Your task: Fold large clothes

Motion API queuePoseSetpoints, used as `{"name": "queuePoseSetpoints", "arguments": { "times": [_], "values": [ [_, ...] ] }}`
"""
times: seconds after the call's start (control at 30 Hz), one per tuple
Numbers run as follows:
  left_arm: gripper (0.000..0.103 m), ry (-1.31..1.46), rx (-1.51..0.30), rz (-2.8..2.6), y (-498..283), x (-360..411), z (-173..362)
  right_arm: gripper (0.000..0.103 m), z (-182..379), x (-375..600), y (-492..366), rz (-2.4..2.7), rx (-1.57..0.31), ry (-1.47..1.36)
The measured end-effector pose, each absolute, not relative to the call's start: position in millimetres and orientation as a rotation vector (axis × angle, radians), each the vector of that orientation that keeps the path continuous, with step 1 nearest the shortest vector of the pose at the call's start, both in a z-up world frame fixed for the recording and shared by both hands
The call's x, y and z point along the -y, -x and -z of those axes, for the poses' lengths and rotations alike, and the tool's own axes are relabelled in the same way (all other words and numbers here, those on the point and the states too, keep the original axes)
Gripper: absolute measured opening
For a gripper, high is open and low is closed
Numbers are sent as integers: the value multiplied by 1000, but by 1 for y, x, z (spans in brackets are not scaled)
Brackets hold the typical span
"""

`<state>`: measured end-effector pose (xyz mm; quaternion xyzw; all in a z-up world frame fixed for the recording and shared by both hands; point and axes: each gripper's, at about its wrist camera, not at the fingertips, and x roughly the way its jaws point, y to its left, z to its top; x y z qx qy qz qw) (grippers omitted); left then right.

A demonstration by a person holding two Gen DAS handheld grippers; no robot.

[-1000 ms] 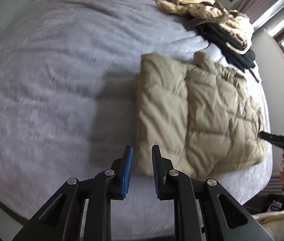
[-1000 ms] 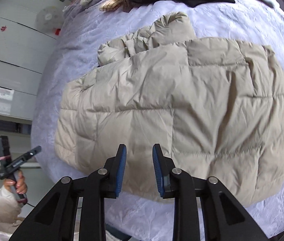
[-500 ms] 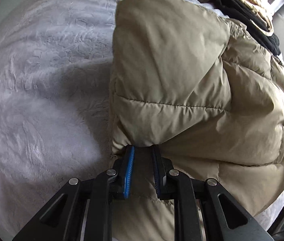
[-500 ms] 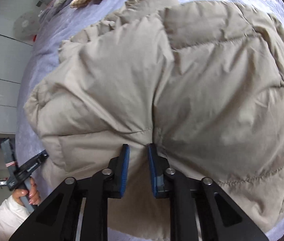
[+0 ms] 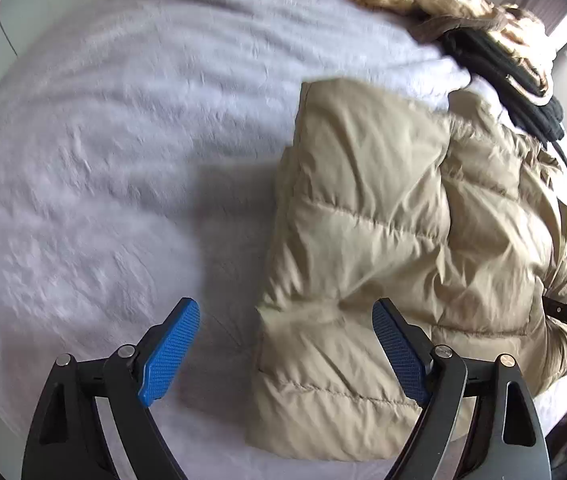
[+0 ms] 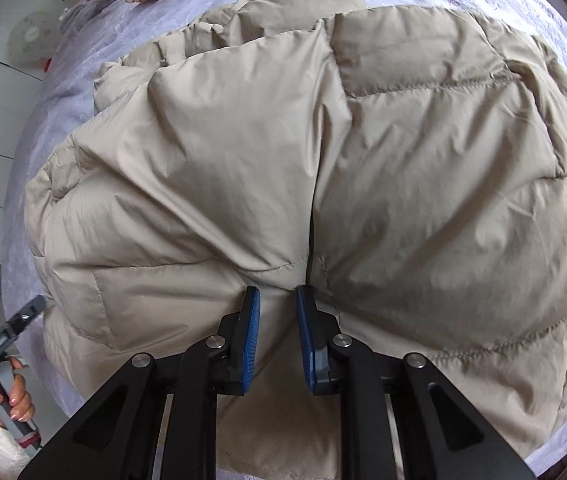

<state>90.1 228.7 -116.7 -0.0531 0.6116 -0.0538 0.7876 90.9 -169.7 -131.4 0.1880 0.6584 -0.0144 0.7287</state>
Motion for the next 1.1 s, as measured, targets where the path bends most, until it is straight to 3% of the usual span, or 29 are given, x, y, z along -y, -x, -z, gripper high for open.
{"name": "queuePoseSetpoints", "arguments": {
  "times": [0.17, 0.27, 0.5, 0.77, 0.8, 0.87, 0.97, 1.1],
  "values": [
    [88, 119, -1333, 157, -93, -240, 122, 25, 118, 155, -91, 101, -1460, -368],
    [88, 164, -1365, 212, -105, -242, 137, 35, 105, 147, -86, 118, -1442, -350],
    [88, 389, -1511, 537, -134, -244, 191, 36, 104, 128, -77, 108, -1437, -286],
    [88, 492, -1564, 789, -162, -216, 218, 36, 113, 139, -76, 106, -1426, -339],
    [77, 485, -1566, 797, -162, -212, 218, 36, 114, 140, -77, 107, -1426, -338],
    [35, 505, -1579, 859, -161, -198, 217, 36, 114, 140, -78, 114, -1426, -328],
    [26, 481, -1555, 853, -158, -190, 202, 36, 112, 134, -82, 128, -1434, -311],
    [26, 548, -1539, 850, -156, -194, 183, 36, 81, 127, -85, 143, -1318, -283]
  ]
}}
